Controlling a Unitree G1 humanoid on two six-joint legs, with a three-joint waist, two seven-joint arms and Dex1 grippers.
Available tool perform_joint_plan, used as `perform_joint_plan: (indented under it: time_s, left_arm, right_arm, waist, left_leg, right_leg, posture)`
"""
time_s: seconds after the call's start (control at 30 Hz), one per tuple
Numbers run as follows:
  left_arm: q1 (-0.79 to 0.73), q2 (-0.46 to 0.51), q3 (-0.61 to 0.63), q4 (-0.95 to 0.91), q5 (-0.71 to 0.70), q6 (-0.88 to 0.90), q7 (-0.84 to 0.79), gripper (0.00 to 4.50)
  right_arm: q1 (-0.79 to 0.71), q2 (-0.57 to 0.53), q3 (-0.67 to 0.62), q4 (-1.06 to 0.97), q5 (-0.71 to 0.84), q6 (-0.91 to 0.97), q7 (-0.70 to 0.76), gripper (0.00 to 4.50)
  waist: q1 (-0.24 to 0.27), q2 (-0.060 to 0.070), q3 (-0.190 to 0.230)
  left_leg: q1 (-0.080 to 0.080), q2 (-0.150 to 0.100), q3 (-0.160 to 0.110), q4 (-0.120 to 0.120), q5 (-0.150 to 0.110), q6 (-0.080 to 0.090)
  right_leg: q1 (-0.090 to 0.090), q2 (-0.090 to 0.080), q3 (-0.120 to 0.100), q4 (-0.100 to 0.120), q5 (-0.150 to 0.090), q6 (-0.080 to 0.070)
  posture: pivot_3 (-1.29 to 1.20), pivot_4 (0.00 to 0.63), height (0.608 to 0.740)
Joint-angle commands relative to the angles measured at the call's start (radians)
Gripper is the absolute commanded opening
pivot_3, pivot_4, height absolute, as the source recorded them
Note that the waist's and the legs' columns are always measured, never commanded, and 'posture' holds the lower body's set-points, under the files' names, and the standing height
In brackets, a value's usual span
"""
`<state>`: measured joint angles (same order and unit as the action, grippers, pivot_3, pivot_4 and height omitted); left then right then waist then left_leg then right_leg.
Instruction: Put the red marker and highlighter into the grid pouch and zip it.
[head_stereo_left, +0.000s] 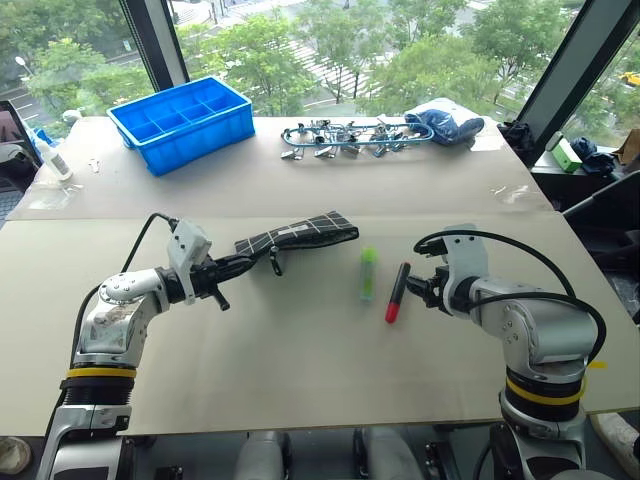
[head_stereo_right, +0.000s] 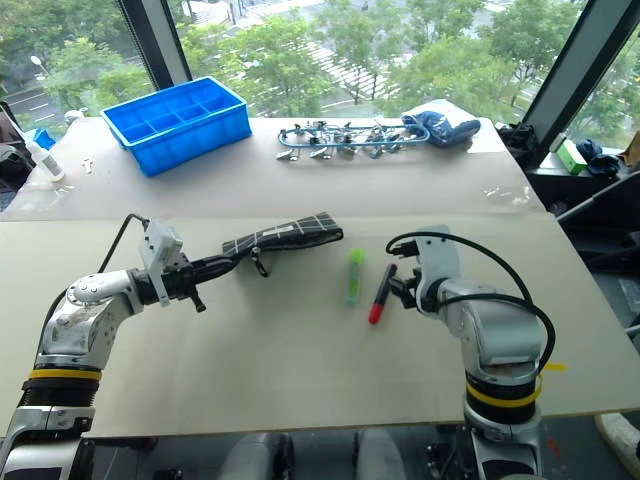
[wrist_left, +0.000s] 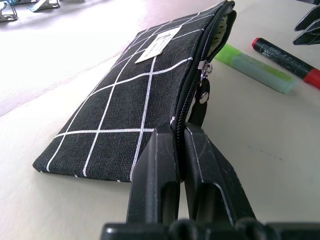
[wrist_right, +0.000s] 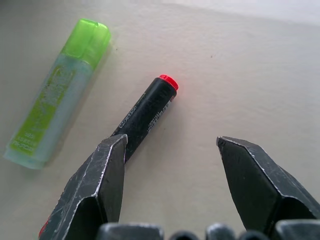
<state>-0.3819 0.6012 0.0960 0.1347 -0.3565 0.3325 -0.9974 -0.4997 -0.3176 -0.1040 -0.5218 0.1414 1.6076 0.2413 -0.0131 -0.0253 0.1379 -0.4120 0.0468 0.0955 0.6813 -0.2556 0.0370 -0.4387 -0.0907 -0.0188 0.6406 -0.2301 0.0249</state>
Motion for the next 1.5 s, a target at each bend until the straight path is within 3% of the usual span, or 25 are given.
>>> perform_joint_plan:
  time_s: [0.03, 0.27, 0.77, 1.1, 1.2, 1.37, 1.4, 1.5]
  left_arm:
    - [-0.007, -0.001, 0.004, -0.009, -0.009, -0.018, -0.001, 0.0]
    - [-0.003, 0.002, 0.01, 0.002, -0.007, -0.025, 0.002, 0.0]
    - [-0.001, 0.011, 0.021, -0.008, -0.011, -0.023, 0.009, 0.0]
    - [-0.018, 0.016, 0.024, -0.009, -0.013, -0.02, 0.009, 0.0]
    - [-0.023, 0.014, 0.022, -0.006, -0.012, -0.021, 0.01, 0.0]
    - [-0.032, 0.01, 0.019, -0.001, -0.01, -0.021, 0.013, 0.0]
    - [-0.033, 0.01, 0.019, -0.002, -0.01, -0.021, 0.013, 0.0]
    - [-0.036, 0.01, 0.019, -0.002, -0.01, -0.021, 0.013, 0.0]
  right_arm:
    - [-0.043, 0.041, -0.007, -0.003, 0.01, 0.007, -0.018, 3.21]
    - [-0.074, 0.104, -0.01, 0.008, 0.013, 0.007, -0.035, 3.21]
    - [-0.005, 0.11, 0.054, 0.042, 0.007, -0.056, -0.068, 3.21]
    - [0.128, 0.073, 0.116, 0.081, -0.039, -0.14, -0.124, 3.21]
    - [0.163, 0.061, 0.128, 0.104, -0.05, -0.181, -0.14, 2.51]
    - [0.191, 0.035, 0.137, 0.139, -0.057, -0.239, -0.147, 0.77]
    - [0.191, 0.028, 0.138, 0.14, -0.056, -0.247, -0.146, 0.55]
    - [0.184, 0.003, 0.141, 0.152, -0.057, -0.278, -0.142, 0.51]
  waist:
    - [0.0, 0.0, 0.0]
    - [-0.001, 0.0, 0.0]
    - [-0.001, 0.0, 0.0]
    - [0.001, -0.001, -0.001]
    - [0.003, -0.002, -0.002]
    - [0.008, -0.004, -0.003]
    - [0.009, -0.005, -0.003]
    - [0.011, -0.005, -0.004]
  left_leg:
    - [0.0, 0.0, 0.0, 0.0, 0.0, 0.0]
    - [0.0, 0.0, -0.001, 0.0, 0.0, 0.0]
    - [0.0, 0.0, -0.001, 0.0, 0.0, 0.0]
    - [0.002, 0.0, -0.001, 0.0, 0.0, 0.0]
    - [0.004, 0.0, -0.001, 0.0, 0.0, 0.0]
    - [0.01, 0.0, -0.004, 0.0, -0.001, 0.001]
    - [0.01, 0.0, -0.006, 0.0, -0.001, 0.001]
    - [0.009, 0.0, -0.008, 0.0, -0.001, 0.001]
  right_leg:
    - [0.0, 0.0, 0.0, 0.0, 0.0, 0.0]
    - [0.0, 0.0, 0.0, 0.0, 0.0, 0.0]
    - [0.0, 0.0, 0.0, 0.0, 0.0, 0.0]
    - [0.002, 0.0, 0.0, 0.0, 0.0, 0.0]
    - [0.005, 0.0, -0.001, -0.001, 0.0, 0.0]
    - [0.017, 0.0, -0.006, -0.008, -0.001, 0.001]
    - [0.017, 0.0, -0.006, -0.009, -0.001, 0.001]
    - [0.018, 0.0, -0.006, -0.009, 0.0, 0.001]
  posture:
    - [0.0, 0.15, 0.74]
    - [0.0, 0.15, 0.74]
    - [0.0, 0.15, 0.74]
    - [0.0, 0.15, 0.74]
    - [0.0, 0.15, 0.74]
    - [0.0, 0.15, 0.74]
    - [0.0, 0.15, 0.74]
    - [0.0, 0.15, 0.74]
